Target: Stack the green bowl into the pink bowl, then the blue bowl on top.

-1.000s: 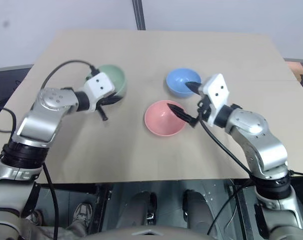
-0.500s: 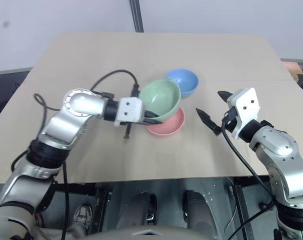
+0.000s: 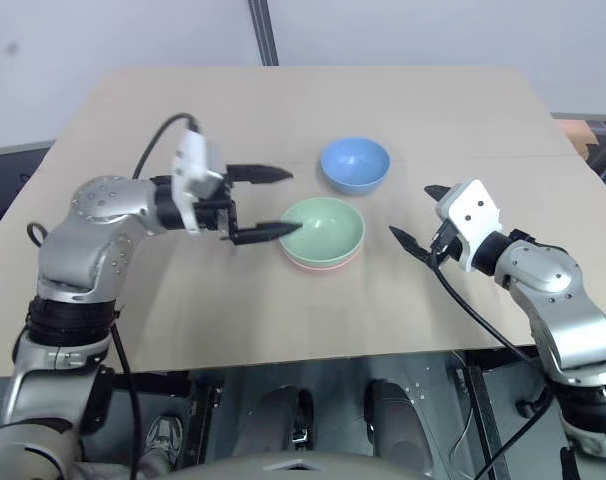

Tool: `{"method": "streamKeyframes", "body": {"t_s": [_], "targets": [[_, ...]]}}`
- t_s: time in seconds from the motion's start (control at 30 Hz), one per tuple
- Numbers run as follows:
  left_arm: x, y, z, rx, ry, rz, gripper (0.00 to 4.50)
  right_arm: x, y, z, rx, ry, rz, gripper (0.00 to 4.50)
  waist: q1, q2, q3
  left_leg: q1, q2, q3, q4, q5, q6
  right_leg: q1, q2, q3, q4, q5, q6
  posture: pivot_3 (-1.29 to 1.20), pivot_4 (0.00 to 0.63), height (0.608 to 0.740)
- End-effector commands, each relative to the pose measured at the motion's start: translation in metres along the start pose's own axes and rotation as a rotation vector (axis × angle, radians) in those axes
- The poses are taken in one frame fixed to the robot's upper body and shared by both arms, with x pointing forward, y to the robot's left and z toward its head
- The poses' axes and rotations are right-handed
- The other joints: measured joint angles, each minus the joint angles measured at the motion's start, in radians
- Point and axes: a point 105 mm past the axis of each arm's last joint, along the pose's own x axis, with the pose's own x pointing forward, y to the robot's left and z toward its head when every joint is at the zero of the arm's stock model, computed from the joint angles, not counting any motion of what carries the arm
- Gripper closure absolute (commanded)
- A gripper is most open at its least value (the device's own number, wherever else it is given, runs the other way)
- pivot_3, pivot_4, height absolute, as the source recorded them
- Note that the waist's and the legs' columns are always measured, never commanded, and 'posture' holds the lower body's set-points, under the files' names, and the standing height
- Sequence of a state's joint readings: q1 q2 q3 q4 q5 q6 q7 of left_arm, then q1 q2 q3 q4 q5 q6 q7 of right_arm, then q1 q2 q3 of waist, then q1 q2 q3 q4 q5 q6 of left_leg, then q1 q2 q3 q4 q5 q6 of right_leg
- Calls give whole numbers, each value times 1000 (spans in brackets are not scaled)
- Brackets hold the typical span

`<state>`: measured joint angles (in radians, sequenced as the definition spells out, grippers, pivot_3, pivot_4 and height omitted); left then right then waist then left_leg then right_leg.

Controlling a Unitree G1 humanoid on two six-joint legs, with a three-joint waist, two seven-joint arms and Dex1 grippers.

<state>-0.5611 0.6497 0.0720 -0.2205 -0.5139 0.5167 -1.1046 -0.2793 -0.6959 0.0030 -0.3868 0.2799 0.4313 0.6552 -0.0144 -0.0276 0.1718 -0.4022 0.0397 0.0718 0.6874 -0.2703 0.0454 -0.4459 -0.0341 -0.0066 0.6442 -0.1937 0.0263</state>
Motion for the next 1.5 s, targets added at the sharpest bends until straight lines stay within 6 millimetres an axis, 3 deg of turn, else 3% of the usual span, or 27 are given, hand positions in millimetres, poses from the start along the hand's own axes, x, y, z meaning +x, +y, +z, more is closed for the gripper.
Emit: {"method": "streamKeyframes", "body": {"t_s": [0.03, 0.17, 0.3, 0.57, 0.67, 0.7, 0.73, 0.97, 1.13, 1.3, 1.4, 1.5], "targets": [[-26, 3, 4, -33, -23, 121, 121, 17, -9, 4, -122, -28, 91, 0, -2, 0, 0, 1, 0, 1, -1, 0, 0, 0, 0, 1, 1, 0, 0, 0, 150, 740], [-55, -4, -9, -101, -52, 178, 121, 52, -21, -2, -242, -15, 175, 0, -6, 1, 0, 3, 1, 2, -2, 0, 0, 0, 2, 2, 2, 1, -2, 0, 150, 740], [-69, -15, -17, -123, -57, 210, 121, 83, -29, -3, -358, -12, 222, 0, -4, 0, 0, 3, 1, 3, -2, 0, 0, 0, 1, 2, 2, 2, -4, 0, 150, 740], [-75, -26, -23, -132, -58, 301, 121, 133, -29, 1, -429, 10, 243, 0, -1, 1, 1, 1, 1, 3, -2, 2, -4, 0, -2, 2, 0, 3, -5, 0, 150, 740], [-79, -26, -23, -124, -55, 334, 0, 140, -31, -4, -442, 51, 232, 598, 0, 1, 1, 1, 1, 3, -3, 2, -4, 0, -2, 2, 1, 3, -5, 0, 150, 740], [-81, -27, -24, -118, -50, 340, 0, 140, -32, -6, -452, 65, 232, 1133, 0, 1, 1, 1, 1, 2, -3, 3, -5, 0, -2, 2, 1, 3, -5, 0, 150, 740], [-81, -26, -24, -116, -49, 347, 0, 140, -33, -8, -462, 74, 236, 1233, 0, 1, 1, 1, 1, 3, -3, 3, -5, 0, -2, 2, 1, 3, -5, 0, 150, 740], [-77, -26, -24, -101, -52, 343, 0, 137, -38, -11, -474, 80, 219, 4464, -4, 2, 1, 2, 1, 3, -3, 3, -5, -1, -2, 2, 1, 3, -5, 0, 150, 740], [-75, -21, -27, -93, -55, 343, 0, 130, -44, -7, -484, 47, 215, 4464, -4, 2, 1, 2, 1, 3, -4, 3, -5, -1, -2, 2, 2, 3, -5, 0, 150, 740], [-72, -15, -30, -96, -63, 349, 0, 107, -39, 36, -440, -168, 300, 4464, 0, 2, 2, 1, 2, 3, -4, 2, -3, -1, -2, 2, 1, 3, -5, 0, 150, 740], [-73, -8, -40, -96, -51, 364, 0, 67, 7, 64, -413, -227, 512, 4464, -2, 3, 2, 2, 2, 3, -4, 2, -3, -1, -2, 2, 1, 3, -5, 0, 150, 740], [-70, -3, -47, -92, -27, 364, 0, 61, 40, 66, -367, -177, 567, 4464, 5, 4, 2, 1, 3, 0, -5, 1, -3, -1, -3, -1, 2, 3, -5, 0, 150, 740]]}}
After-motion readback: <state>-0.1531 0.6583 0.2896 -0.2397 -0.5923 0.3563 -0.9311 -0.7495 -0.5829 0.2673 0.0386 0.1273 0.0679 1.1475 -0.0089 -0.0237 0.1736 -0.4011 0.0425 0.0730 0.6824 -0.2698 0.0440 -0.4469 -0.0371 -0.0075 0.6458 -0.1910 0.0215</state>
